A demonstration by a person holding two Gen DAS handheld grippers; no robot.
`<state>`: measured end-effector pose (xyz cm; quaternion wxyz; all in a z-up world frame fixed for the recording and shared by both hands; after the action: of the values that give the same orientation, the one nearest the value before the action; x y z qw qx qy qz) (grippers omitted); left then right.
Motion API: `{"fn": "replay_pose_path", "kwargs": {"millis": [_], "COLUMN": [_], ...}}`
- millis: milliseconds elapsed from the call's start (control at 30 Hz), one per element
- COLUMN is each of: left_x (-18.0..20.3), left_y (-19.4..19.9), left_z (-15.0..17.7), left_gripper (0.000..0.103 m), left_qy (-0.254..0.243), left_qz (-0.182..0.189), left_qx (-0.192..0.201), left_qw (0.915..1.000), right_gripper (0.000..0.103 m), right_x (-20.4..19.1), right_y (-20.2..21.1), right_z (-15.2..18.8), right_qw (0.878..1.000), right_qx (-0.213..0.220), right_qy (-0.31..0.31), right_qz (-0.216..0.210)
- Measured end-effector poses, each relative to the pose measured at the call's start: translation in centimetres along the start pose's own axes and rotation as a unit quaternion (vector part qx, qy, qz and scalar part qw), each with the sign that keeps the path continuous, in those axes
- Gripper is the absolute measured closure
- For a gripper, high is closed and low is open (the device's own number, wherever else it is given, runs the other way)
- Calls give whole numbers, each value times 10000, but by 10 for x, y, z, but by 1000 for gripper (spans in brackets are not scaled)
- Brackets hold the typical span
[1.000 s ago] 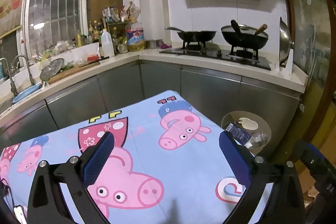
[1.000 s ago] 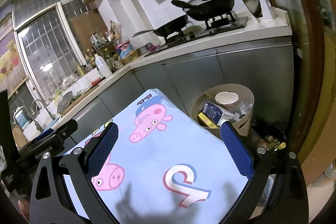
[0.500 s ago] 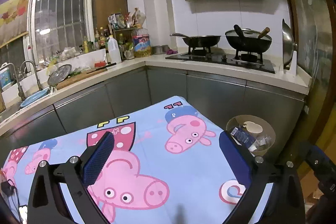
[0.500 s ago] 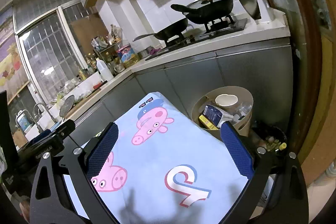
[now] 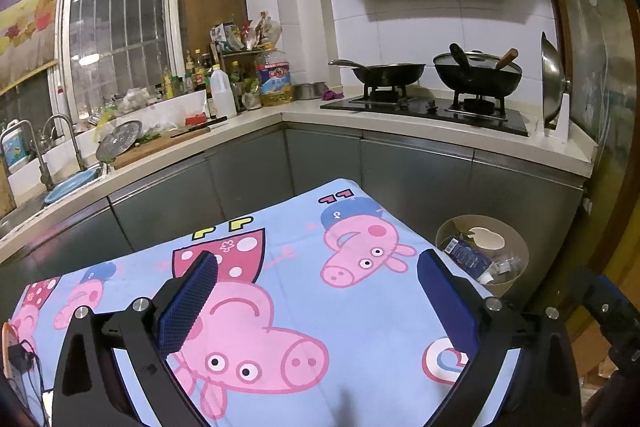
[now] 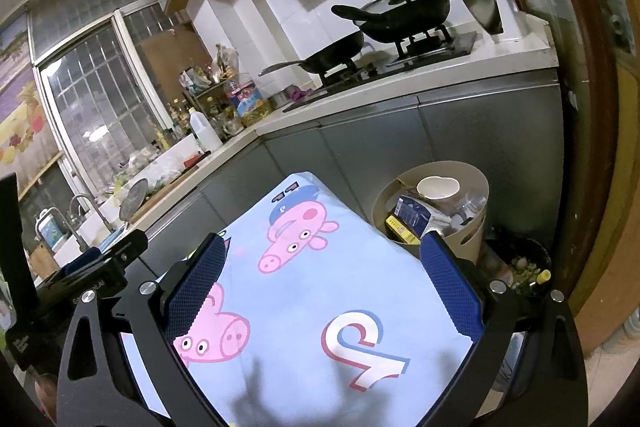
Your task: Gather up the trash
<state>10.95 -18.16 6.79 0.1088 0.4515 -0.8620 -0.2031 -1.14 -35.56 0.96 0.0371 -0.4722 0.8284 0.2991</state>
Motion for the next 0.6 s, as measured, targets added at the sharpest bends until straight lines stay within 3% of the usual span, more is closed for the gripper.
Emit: {"fn": "replay_pose_path", "kwargs": {"millis": [600], "left_x": [1], "left_y": [0], "left_z": [1], "left_gripper": [4], "left_qy": [136], "left_qz": [67], "left_qx": [-84], "left_qw": [9998], "right_gripper": [6], "right_x": [-5], "right_y": [-2], "right_z": [8], "right_qw": [9999], "right_qx": [-105], "right_qy": [44], "right_qz": [-42]}}
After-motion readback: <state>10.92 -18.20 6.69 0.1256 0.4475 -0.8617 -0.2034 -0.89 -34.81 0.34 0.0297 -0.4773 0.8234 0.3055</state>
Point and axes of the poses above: each gripper's, at about its wrist camera, not at the fingertips, and y roughly against the way its jaws point, x to its right, z to its underside, the point moved 10 cm from there along -y, roughly the way its jaws point, and after that the axes turned 15 degrees about z, right-handed, at the moved point
